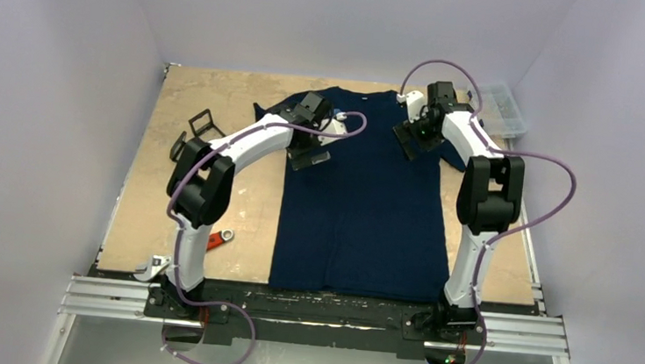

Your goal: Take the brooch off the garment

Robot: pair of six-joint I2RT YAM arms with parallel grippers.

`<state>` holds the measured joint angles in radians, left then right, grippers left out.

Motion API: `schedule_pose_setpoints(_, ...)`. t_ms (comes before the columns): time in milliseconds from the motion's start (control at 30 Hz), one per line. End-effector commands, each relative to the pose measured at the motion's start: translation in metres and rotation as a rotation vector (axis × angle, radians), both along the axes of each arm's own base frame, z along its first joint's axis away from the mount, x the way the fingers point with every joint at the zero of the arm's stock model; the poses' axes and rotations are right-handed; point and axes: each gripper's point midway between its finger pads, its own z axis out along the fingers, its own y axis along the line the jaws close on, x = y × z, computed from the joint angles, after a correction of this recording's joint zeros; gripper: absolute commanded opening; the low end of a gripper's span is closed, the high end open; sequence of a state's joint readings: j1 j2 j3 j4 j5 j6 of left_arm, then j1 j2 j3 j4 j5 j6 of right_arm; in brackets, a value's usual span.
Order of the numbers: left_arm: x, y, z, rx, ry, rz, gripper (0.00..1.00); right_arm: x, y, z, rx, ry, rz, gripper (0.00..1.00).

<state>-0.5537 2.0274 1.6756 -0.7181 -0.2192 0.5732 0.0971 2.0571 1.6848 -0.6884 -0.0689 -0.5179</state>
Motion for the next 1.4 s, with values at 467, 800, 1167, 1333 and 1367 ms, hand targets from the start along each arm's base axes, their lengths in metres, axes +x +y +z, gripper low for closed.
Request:
schedule_pose_setpoints(467,-0.014,-0.013,-0.049,0.121,-0.023,-0.136,1.0,-0.022,-0.012,-0.041,-0.066,0.107,0.001,0.98)
schedule_pose_setpoints(800,-0.082,-0.009,-0.062,0.124,0.038,-0.204,1.0,-0.082,-0.008,-0.051,-0.024,0.188,0.033,0.95)
schedule_pose_setpoints(1167,-0.204,-0.023,-0.07,0.047,0.249,-0.373,1.0,-0.165,-0.006,-0.05,0.007,0.263,0.109,0.95)
schedule_pose_setpoints(1333,-0.248,-0.026,-0.068,0.019,0.336,-0.418,1.0,-0.202,-0.004,-0.05,0.012,0.305,0.195,0.95)
schedule_pose_setpoints(1367,-0.253,-0.025,-0.067,0.018,0.345,-0.423,1.0,-0.209,-0.004,-0.05,0.01,0.314,0.212,0.95)
